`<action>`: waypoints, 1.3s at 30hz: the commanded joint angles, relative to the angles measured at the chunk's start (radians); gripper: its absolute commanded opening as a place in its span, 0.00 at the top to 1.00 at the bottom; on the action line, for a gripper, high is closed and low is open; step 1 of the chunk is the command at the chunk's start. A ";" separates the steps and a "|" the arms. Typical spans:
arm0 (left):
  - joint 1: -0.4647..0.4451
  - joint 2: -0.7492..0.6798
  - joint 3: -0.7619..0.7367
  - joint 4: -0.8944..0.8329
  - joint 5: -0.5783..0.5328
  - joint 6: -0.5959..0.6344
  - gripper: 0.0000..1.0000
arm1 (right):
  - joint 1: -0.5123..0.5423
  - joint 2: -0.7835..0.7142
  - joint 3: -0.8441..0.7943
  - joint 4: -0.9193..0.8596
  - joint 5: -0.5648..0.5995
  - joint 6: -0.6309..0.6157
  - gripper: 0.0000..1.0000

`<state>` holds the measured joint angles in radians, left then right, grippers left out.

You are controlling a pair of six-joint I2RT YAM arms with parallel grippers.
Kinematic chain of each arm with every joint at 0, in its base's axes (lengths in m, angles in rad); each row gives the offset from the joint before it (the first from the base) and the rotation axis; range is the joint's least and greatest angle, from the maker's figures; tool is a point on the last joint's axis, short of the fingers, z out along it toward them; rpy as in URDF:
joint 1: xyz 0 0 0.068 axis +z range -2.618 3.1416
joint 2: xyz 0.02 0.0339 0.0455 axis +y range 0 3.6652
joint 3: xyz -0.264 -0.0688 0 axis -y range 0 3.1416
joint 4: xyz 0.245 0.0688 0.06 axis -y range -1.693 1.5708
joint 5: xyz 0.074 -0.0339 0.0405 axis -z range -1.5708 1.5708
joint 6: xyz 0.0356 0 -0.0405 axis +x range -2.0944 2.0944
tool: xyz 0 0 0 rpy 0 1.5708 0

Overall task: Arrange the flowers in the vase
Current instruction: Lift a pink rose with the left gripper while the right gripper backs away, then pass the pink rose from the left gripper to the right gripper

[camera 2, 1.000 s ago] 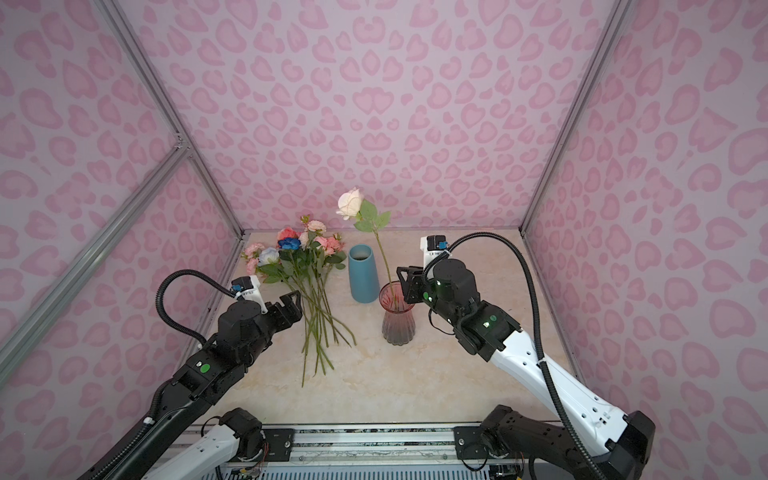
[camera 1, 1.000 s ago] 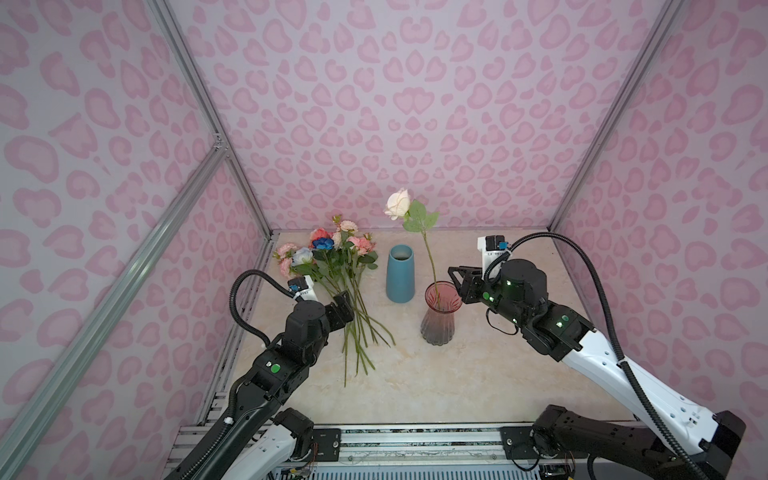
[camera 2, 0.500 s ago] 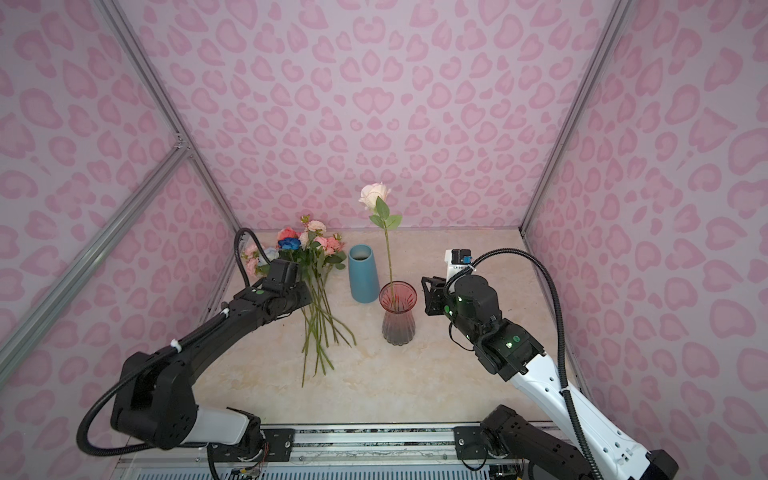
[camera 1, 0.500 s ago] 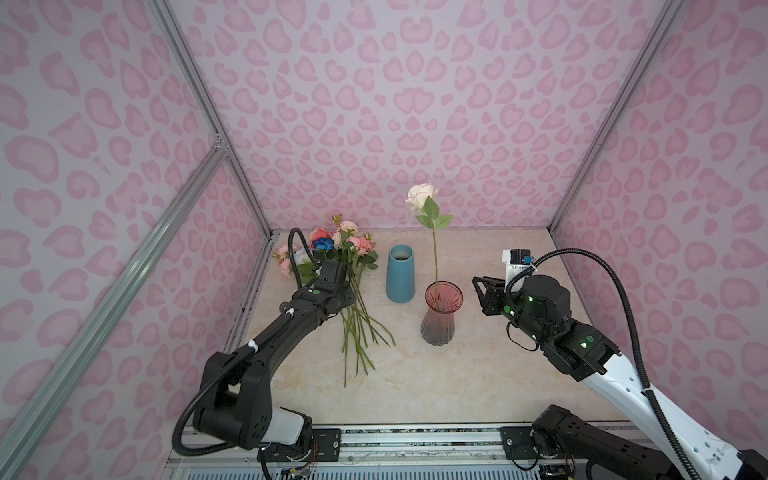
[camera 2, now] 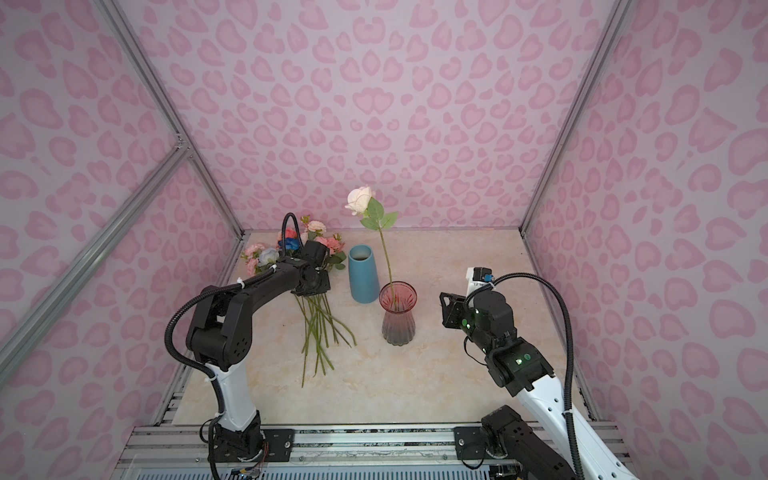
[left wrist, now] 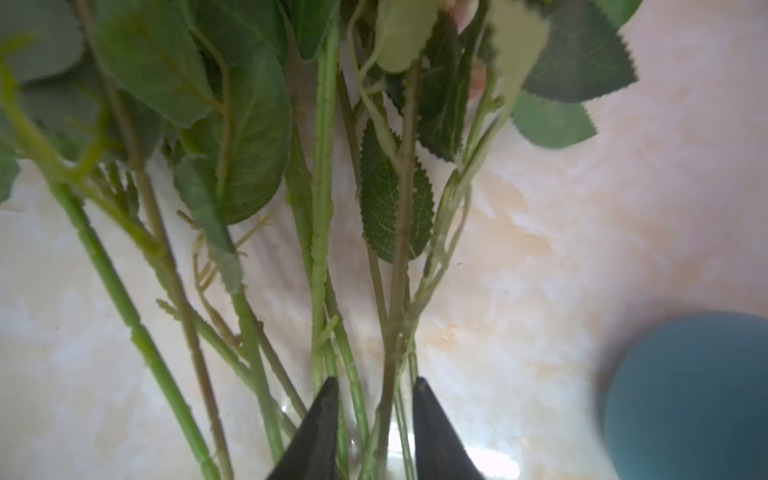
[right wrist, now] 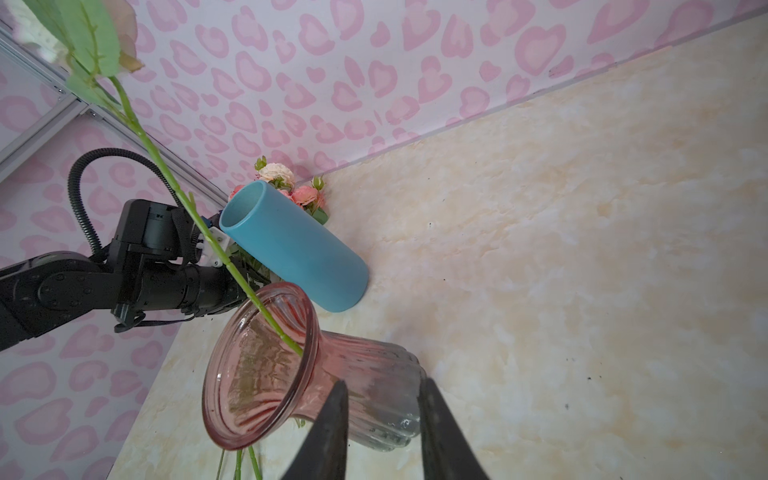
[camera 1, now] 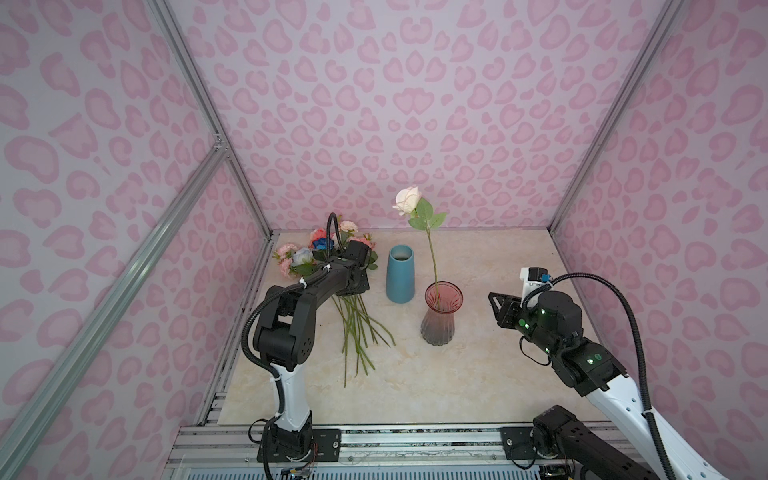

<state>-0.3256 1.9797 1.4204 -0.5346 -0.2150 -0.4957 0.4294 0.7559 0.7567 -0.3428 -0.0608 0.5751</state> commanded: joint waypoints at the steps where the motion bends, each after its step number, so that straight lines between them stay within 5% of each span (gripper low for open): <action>1: 0.000 0.038 0.026 -0.049 -0.039 0.025 0.74 | -0.010 -0.004 -0.010 0.008 -0.032 0.009 0.69; 9: -0.006 0.008 0.026 -0.057 -0.040 0.050 0.92 | -0.029 -0.009 -0.007 0.014 -0.046 0.004 0.70; 24: -0.021 -0.287 0.053 -0.060 0.052 0.088 0.96 | -0.030 -0.016 -0.003 0.027 -0.059 0.005 0.70; 39: -0.075 -0.910 -0.302 0.405 0.337 0.123 0.96 | 0.015 -0.010 0.038 0.126 -0.231 -0.046 0.63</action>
<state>-0.3935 1.1320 1.1400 -0.2916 0.0078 -0.3885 0.4202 0.7364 0.7773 -0.2821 -0.2226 0.5560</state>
